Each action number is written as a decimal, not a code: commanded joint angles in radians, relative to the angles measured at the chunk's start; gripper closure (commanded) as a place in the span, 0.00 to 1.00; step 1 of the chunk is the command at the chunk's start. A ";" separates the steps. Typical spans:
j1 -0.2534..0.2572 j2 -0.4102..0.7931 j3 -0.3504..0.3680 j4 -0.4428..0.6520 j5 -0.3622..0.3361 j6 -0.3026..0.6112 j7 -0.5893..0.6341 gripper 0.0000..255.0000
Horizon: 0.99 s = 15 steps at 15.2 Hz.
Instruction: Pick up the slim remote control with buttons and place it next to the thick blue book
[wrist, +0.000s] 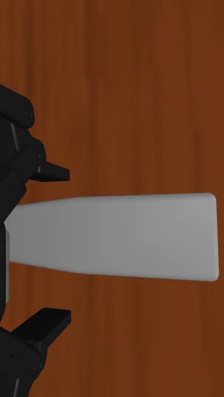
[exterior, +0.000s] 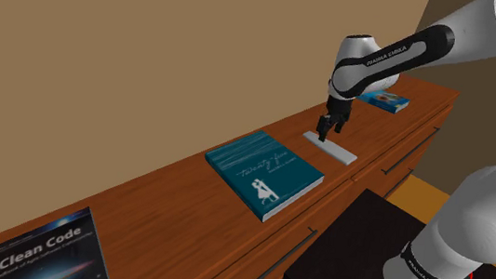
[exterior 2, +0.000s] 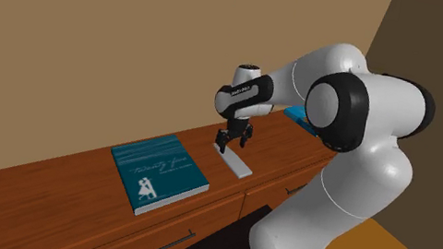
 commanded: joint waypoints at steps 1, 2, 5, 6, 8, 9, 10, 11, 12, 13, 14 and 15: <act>0.001 0.032 -0.003 -0.012 0.000 0.042 -0.004 0.00; 0.001 0.041 -0.005 -0.018 0.002 0.057 -0.005 0.00; 0.002 0.071 -0.008 -0.035 0.007 0.103 -0.010 0.00; 0.003 0.081 -0.009 -0.040 0.009 0.119 -0.011 0.00; 0.003 0.087 -0.010 -0.043 0.010 0.128 -0.012 0.00; 0.003 0.087 -0.010 -0.043 0.010 0.128 -0.012 0.00; 0.003 0.087 -0.010 -0.043 0.010 0.128 -0.012 0.00; 0.003 0.087 -0.010 -0.043 0.010 0.128 -0.012 0.00; 0.003 0.087 -0.010 -0.043 0.010 0.128 -0.012 0.00; 0.003 0.087 -0.010 -0.043 0.010 0.128 -0.012 0.00; 0.003 0.087 -0.010 -0.043 0.010 0.127 -0.012 0.00; 0.003 0.087 -0.010 -0.043 0.010 0.127 -0.012 0.00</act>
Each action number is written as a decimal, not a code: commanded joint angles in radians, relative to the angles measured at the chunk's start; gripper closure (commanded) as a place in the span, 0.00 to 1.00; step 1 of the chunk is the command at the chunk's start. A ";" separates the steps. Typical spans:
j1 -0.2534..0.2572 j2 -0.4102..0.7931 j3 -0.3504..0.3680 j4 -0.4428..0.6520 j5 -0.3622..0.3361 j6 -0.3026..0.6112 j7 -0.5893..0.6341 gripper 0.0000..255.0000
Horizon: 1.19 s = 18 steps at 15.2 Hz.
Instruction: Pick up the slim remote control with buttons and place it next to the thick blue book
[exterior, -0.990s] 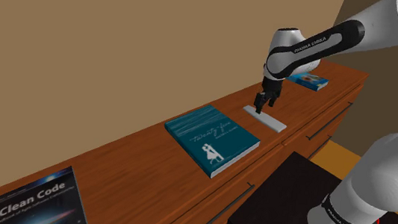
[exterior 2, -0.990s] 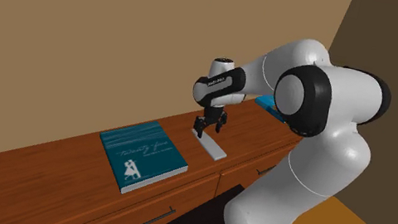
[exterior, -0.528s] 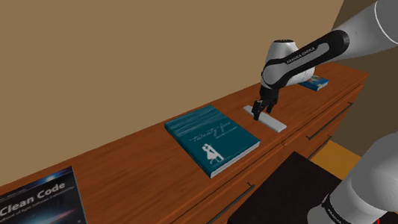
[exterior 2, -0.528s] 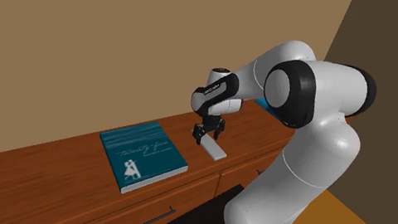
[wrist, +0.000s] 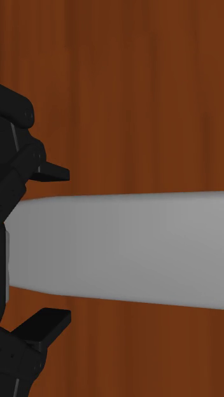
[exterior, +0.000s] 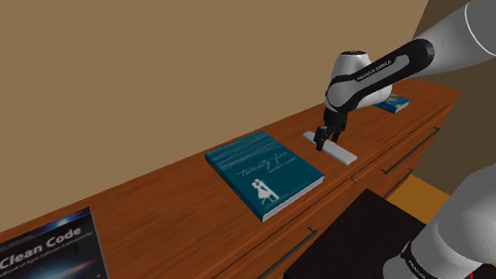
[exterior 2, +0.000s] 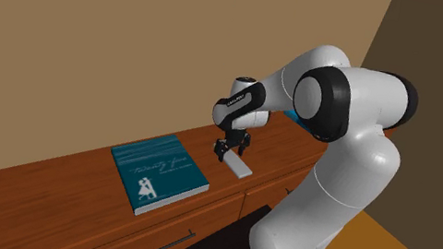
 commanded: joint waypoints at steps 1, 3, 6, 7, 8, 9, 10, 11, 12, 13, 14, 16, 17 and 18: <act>0.000 0.000 0.000 0.000 0.000 0.000 0.000 1.00; 0.000 0.000 0.000 0.000 0.000 0.000 0.000 1.00; 0.000 0.000 0.000 0.000 0.000 0.000 0.000 1.00; 0.000 0.000 0.000 0.000 0.000 0.000 0.000 1.00; 0.000 0.000 0.000 0.000 0.000 0.000 0.000 1.00; 0.000 0.000 0.000 0.000 0.000 0.000 0.000 1.00; 0.000 0.000 0.000 0.000 0.000 0.000 0.000 1.00; -0.001 -0.011 0.001 0.005 -0.002 -0.015 0.002 1.00; -0.001 -0.021 0.002 0.010 -0.004 -0.031 0.003 1.00; -0.001 -0.031 0.003 0.016 -0.006 -0.046 0.005 1.00; -0.002 -0.041 0.004 0.021 -0.008 -0.062 0.006 1.00; -0.003 -0.060 0.006 0.033 -0.011 -0.092 0.009 1.00; -0.003 -0.069 0.008 0.040 -0.012 -0.108 0.010 1.00; -0.003 -0.078 0.009 0.046 -0.013 -0.123 0.011 1.00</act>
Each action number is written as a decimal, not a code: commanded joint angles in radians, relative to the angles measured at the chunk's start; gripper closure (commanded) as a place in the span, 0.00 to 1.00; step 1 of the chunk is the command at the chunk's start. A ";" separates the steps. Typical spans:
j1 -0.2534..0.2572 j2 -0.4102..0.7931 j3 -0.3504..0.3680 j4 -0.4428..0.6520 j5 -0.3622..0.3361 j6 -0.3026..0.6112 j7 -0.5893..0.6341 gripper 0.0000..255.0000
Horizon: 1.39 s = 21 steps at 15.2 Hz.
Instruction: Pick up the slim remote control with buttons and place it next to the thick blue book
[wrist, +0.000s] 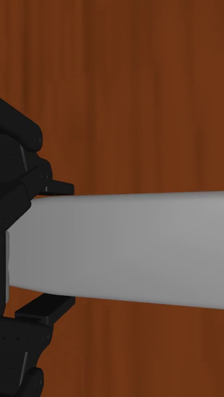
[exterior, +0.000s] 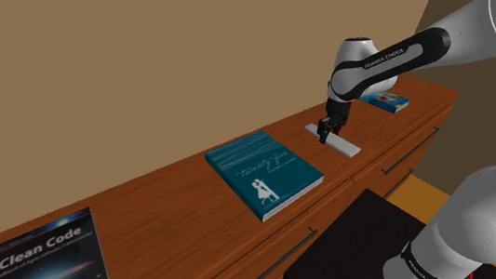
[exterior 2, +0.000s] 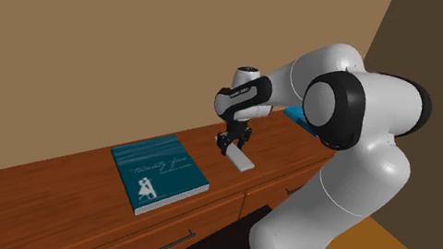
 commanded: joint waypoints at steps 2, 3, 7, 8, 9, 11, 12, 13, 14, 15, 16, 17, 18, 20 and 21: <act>-0.002 -0.023 0.002 0.023 -0.003 -0.045 0.000 1.00; -0.002 -0.031 0.003 0.030 -0.004 -0.061 0.001 1.00; -0.002 -0.059 0.007 0.061 -0.006 -0.120 0.004 1.00; -0.002 -0.066 0.009 0.069 -0.006 -0.135 0.004 1.00; -0.002 -0.072 0.010 0.078 -0.007 -0.150 0.005 1.00; -0.002 -0.084 0.012 0.096 -0.007 -0.179 0.005 1.00; -0.002 -0.088 0.013 0.103 -0.007 -0.190 0.006 1.00; -0.012 -0.072 -0.005 0.119 -0.010 -0.189 -0.020 1.00; -0.020 -0.055 -0.022 0.136 -0.011 -0.189 -0.046 1.00; -0.028 -0.037 -0.040 0.154 -0.012 -0.188 -0.071 1.00; -0.036 -0.018 -0.057 0.174 -0.011 -0.188 -0.097 1.00; -0.044 0.001 -0.073 0.194 -0.009 -0.188 -0.124 1.00; -0.051 0.022 -0.090 0.216 -0.006 -0.188 -0.150 1.00; -0.066 0.066 -0.122 0.262 0.003 -0.190 -0.204 1.00; -0.073 0.090 -0.137 0.287 0.010 -0.191 -0.231 1.00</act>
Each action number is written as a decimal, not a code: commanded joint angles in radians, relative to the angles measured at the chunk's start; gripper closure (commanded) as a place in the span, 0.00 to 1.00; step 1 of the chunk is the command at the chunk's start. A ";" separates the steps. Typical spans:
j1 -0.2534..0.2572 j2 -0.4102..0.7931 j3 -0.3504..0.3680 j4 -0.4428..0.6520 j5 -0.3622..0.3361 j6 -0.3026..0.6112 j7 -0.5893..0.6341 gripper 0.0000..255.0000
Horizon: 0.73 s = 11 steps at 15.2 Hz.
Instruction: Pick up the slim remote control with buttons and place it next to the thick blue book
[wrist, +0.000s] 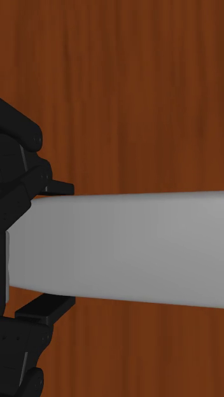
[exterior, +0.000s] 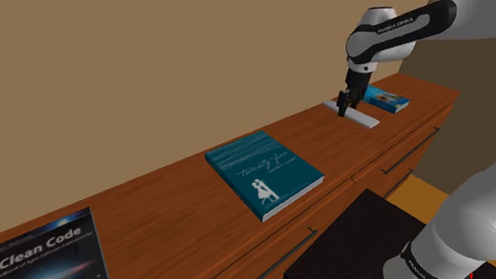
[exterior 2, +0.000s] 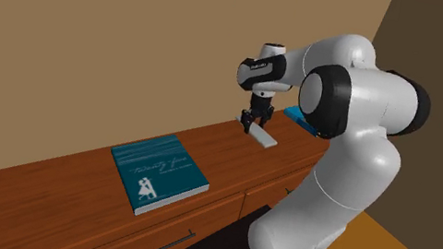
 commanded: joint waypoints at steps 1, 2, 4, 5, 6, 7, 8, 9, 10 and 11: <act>-0.014 0.053 -0.032 0.051 0.015 0.002 -0.058 1.00; -0.022 0.078 -0.046 0.078 0.024 0.000 -0.086 1.00; -0.039 0.132 -0.073 0.136 0.046 -0.007 -0.142 1.00; -0.048 0.160 -0.085 0.166 0.059 -0.012 -0.170 1.00; -0.058 0.188 -0.097 0.198 0.073 -0.017 -0.199 1.00; -0.068 0.218 -0.108 0.231 0.089 -0.023 -0.227 1.00; -0.080 0.249 -0.117 0.265 0.104 -0.030 -0.255 1.00; -0.093 0.280 -0.126 0.301 0.121 -0.038 -0.283 1.00; -0.107 0.312 -0.133 0.338 0.138 -0.047 -0.310 1.00; -0.122 0.345 -0.140 0.376 0.156 -0.057 -0.337 1.00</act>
